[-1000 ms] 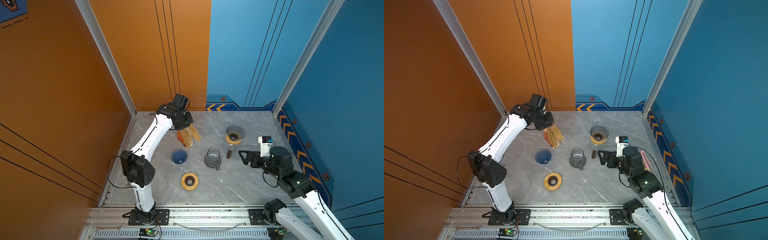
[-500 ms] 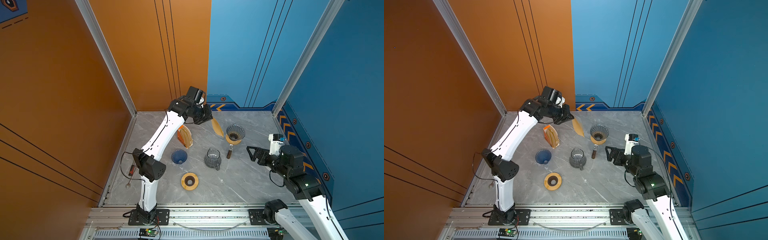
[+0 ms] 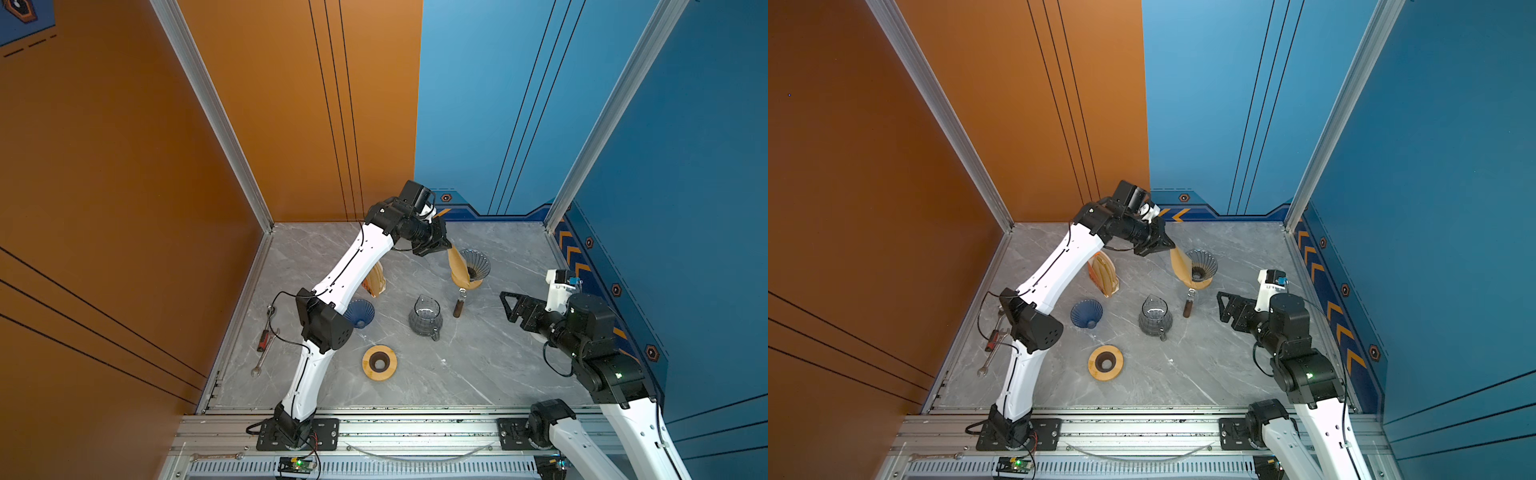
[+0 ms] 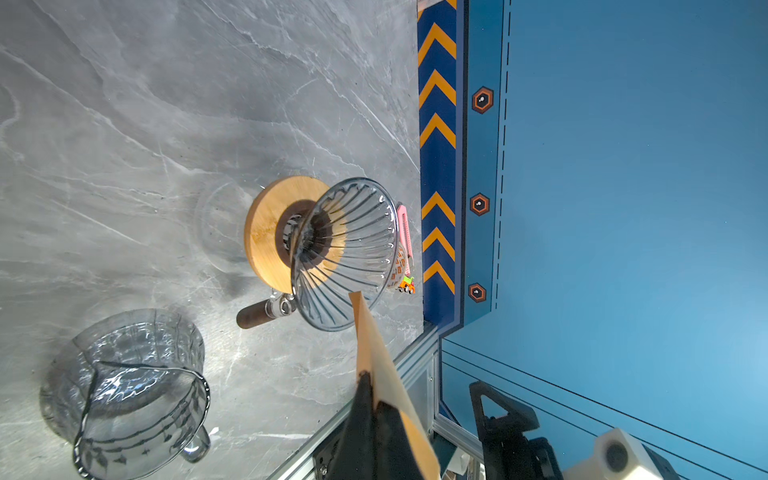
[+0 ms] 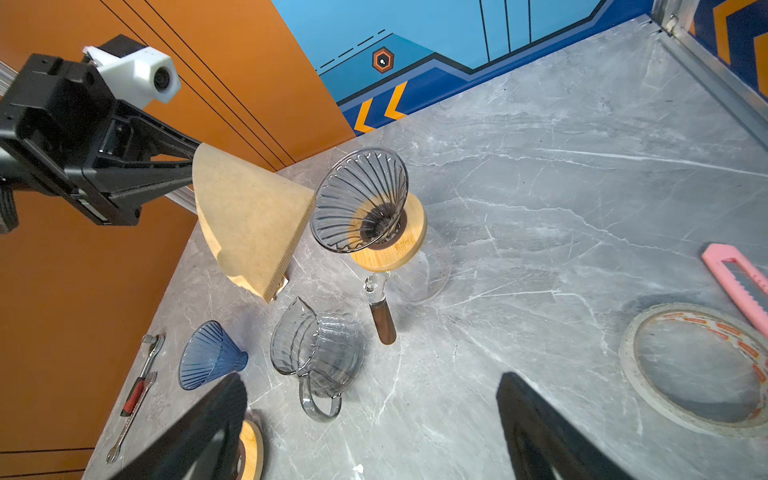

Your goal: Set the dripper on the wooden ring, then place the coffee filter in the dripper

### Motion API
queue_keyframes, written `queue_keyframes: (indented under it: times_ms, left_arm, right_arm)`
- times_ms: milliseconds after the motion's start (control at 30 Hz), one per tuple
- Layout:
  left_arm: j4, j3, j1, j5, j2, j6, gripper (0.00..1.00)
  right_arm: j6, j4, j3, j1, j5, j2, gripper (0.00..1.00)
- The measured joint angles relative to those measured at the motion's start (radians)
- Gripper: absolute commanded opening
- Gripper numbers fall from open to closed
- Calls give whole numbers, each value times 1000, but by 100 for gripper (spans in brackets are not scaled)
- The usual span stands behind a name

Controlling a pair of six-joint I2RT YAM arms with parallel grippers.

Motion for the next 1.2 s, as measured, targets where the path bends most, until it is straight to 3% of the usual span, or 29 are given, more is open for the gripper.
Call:
queue_keyframes:
  times_ms: [133, 400, 633, 867, 1200]
  left_arm:
    - [0, 36, -2, 14, 30, -4, 0]
    - [0, 59, -2, 14, 64, -18, 0]
    - [0, 74, -2, 14, 87, -18, 0]
    - [0, 75, -2, 13, 103, -18, 0]
    - [0, 75, -2, 13, 109, -18, 0]
  right_arm:
    - [-8, -2, 28, -9, -13, 50, 100]
    - [-58, -17, 201, 1, -60, 237, 100]
    - [-150, -68, 362, 72, -45, 406, 100]
    - [-231, -135, 484, 203, 67, 570, 100]
    - [-299, -176, 589, 254, 254, 750, 100]
